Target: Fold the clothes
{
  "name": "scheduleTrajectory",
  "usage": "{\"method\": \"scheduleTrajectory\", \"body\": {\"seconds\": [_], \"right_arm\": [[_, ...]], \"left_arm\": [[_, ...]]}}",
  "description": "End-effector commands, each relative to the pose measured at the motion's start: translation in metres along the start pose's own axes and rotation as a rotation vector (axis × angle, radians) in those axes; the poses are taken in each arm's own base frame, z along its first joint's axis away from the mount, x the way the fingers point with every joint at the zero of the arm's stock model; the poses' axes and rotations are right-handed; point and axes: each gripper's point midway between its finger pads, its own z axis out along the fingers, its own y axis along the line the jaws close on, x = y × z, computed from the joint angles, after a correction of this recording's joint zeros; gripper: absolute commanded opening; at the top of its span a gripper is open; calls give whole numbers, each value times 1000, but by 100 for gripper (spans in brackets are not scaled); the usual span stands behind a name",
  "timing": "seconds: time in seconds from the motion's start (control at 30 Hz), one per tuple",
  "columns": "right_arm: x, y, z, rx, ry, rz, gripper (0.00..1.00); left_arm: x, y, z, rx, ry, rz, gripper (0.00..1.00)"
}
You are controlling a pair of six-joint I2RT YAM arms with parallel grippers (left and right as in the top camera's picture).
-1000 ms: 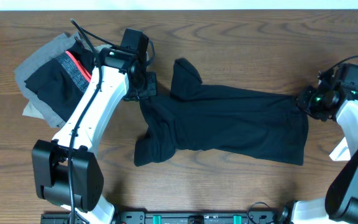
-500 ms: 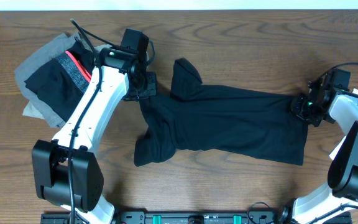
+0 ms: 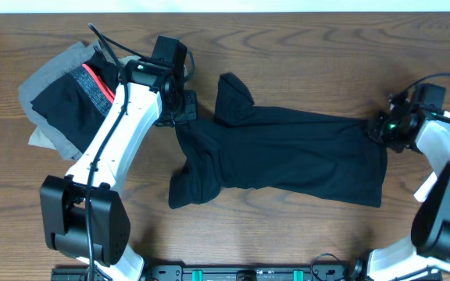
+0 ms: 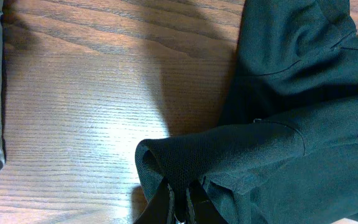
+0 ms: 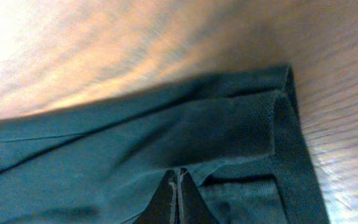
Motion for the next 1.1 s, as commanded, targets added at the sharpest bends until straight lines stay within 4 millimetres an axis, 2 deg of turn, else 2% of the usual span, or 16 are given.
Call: {"method": "scheduleTrajectory", "body": {"seconds": [0.0, 0.07, 0.17, 0.4, 0.53, 0.77, 0.93, 1.0, 1.07], "right_arm": [[-4, 13, -17, -25, -35, -48, 17], [1, 10, -14, -11, -15, -43, 30], [7, 4, -3, 15, 17, -38, 39], [20, -6, 28, 34, 94, -11, 41], [27, -11, 37, 42, 128, 3, 38], [25, -12, 38, 47, 117, 5, 31], [25, -11, 39, 53, 118, 6, 15], [26, -10, 39, 53, 118, 7, 3], [25, -9, 38, 44, 117, 14, 1]], "left_arm": [[0, 2, -2, -6, -7, 7, 6], [0, 2, -2, -6, -7, 7, 6], [0, 2, -2, -7, -6, 7, 6], [0, 2, -2, -7, -6, 7, 6], [0, 2, -2, -7, -6, 7, 6], [-2, 1, -2, -4, -13, 7, 6], [-2, 2, -2, -4, -13, 7, 6], [-2, 2, -2, -4, -13, 7, 6], [-2, 2, -2, -5, -13, 7, 5]]}}
